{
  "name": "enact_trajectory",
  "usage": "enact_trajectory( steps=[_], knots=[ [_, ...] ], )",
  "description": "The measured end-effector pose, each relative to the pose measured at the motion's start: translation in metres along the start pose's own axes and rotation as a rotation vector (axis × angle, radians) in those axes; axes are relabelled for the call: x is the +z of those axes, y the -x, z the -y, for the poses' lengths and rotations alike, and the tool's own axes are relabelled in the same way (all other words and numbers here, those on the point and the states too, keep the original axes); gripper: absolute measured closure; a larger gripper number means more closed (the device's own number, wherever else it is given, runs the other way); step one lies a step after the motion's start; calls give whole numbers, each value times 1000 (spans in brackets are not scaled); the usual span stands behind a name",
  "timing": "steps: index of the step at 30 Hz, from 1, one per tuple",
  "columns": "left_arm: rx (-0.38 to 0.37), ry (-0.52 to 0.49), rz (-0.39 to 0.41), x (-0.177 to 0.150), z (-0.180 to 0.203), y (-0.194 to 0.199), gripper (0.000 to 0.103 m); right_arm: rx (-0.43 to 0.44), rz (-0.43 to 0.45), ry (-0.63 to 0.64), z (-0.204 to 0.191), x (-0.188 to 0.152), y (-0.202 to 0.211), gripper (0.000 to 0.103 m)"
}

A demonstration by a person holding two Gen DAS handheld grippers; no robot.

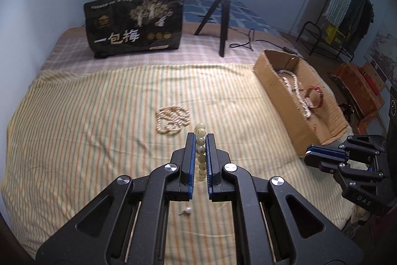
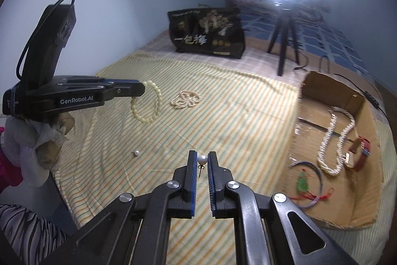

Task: Organize jewelry
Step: 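Carry the bracelet in the left gripper and the earring in the right gripper over the box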

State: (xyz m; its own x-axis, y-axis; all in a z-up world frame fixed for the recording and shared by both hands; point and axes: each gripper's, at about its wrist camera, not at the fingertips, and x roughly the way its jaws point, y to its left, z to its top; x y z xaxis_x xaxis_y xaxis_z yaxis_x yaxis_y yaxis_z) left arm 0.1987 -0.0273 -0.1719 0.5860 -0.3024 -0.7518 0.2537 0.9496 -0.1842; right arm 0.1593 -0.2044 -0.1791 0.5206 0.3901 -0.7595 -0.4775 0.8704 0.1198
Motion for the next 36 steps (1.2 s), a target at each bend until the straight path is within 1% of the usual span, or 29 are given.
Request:
enact_trajectory(
  steps=[8,14,26,36],
  knots=[
    [-51,-24,34,18,32,0,98,-68,38,-62,37,-8,35,97],
    [-87,-51,45,31,58,-8,98,-113,54,-100,65,-15,52,97],
    [-158,-94,58,61,109,-28,98,-176,62,-160,105,-26,64,97],
    [-182,-107,68,84,138,-50,98,-206,67,-173,125,-26,66,97]
  ],
)
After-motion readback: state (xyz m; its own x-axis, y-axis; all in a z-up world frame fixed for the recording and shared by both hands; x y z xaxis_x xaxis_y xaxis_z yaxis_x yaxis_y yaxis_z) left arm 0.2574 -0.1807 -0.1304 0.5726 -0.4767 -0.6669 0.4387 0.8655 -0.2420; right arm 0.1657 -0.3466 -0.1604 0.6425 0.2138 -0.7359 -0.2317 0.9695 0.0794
